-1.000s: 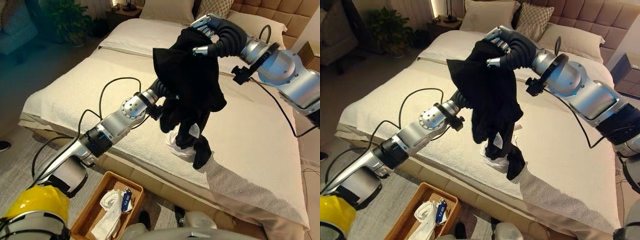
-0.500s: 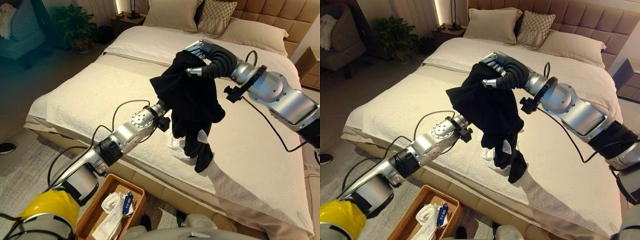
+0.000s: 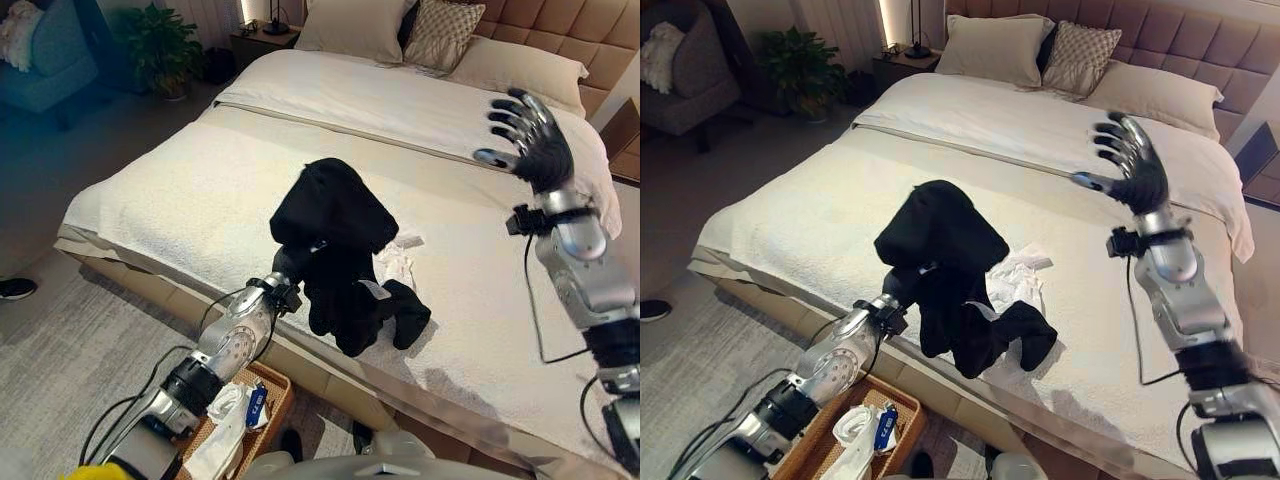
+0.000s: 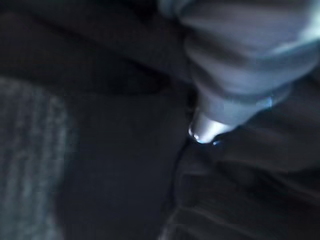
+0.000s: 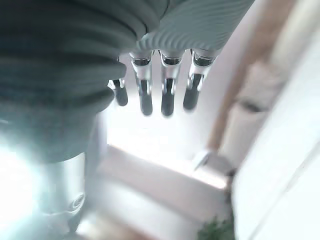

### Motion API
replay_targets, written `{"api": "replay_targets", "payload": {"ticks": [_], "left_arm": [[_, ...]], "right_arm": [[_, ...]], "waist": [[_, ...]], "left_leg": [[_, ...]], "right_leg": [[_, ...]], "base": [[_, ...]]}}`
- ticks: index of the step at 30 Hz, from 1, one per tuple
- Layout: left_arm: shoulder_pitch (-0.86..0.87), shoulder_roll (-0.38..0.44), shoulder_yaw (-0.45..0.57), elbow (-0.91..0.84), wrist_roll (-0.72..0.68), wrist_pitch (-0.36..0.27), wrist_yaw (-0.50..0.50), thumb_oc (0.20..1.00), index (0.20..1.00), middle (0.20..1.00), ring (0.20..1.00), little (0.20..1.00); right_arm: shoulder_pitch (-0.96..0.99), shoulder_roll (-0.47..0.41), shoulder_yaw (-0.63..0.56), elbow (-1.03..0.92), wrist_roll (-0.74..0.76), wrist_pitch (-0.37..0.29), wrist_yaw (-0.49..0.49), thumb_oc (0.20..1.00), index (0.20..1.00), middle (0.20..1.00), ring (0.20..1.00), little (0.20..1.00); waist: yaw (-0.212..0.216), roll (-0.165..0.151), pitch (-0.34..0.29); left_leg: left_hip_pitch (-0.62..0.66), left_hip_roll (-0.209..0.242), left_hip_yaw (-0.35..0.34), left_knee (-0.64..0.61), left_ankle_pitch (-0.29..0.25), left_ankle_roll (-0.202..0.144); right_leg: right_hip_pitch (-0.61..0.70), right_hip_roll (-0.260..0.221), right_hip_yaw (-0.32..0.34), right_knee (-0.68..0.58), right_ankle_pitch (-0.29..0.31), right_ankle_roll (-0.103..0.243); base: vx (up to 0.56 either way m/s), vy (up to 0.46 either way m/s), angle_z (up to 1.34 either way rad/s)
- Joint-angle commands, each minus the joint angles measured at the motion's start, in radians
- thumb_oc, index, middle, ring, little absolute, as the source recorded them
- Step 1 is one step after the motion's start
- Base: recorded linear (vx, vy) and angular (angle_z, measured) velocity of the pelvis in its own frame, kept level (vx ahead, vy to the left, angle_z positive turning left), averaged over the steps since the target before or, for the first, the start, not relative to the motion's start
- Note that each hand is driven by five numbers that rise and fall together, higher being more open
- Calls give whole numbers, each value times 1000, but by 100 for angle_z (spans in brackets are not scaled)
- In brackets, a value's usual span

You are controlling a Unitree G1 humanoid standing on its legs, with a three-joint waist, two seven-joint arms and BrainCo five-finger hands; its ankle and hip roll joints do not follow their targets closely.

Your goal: Pick up clothes into the bucket

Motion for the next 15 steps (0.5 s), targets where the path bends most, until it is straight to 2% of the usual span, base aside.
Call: {"api": "replay_targets", "payload": {"ticks": [1,6,7,9,10,13,14,15], "left_arm": [[-62,2,87,-149,-58,-89,-53,200,200,200,200,200],[-44,-8,211,-247,-81,-142,-44,200,200,200,200,200],[-42,-10,261,-281,-81,-170,-29,200,200,200,200,200],[-42,-7,279,-298,-82,-182,-19,200,200,200,200,200],[-46,6,326,-351,-94,-219,-3,200,200,200,200,200],[-46,23,374,-391,-91,-249,17,200,200,200,200,200],[-38,25,436,-425,-54,-300,56,200,200,200,200,200],[-32,37,472,-441,-25,-321,78,200,200,200,200,200]], "right_arm": [[6,11,-60,-3,-83,-40,-19,1000,1000,1000,1000,1000],[162,64,-134,66,-327,8,-46,1000,1000,1000,1000,1000],[220,104,-144,109,-375,26,-46,1000,1000,1000,1000,1000],[236,131,-139,148,-369,25,-49,1000,1000,1000,1000,1000],[273,180,-131,251,-358,31,-49,1000,1000,1000,1000,1000],[299,216,-115,315,-371,33,-54,1000,1000,1000,1000,1000],[329,262,-103,416,-365,38,-56,1000,1000,1000,1000,1000],[341,280,-90,471,-370,43,-57,1000,1000,1000,1000,1000]], "waist": [[20,-28,-16],[18,-21,-14],[18,-18,-11],[17,-17,-10],[19,-13,-6],[20,-11,-2],[24,-8,2],[26,-8,5]], "left_leg": [[-37,22,-30,81,-84,-34],[-41,16,-44,84,-88,-31],[-41,14,-48,86,-90,-29],[-41,13,-50,88,-91,-29],[-43,11,-55,91,-93,-28],[-47,9,-59,95,-94,-28],[-48,8,-63,98,-95,-29],[-50,7,-65,99,-96,-30]], "right_leg": [[4,-81,-9,41,-33,81],[0,-83,-10,50,-41,78],[1,-84,-12,53,-44,77],[1,-85,-13,54,-46,77],[2,-86,-15,56,-47,76],[-1,-86,-15,60,-50,75],[-1,-87,-18,62,-51,74],[-1,-87,-19,63,-52,74]], "base": [[9,10,10],[20,5,5],[22,1,6],[13,4,7],[1,9,5],[3,6,8],[0,4,9],[0,4,7]]}}
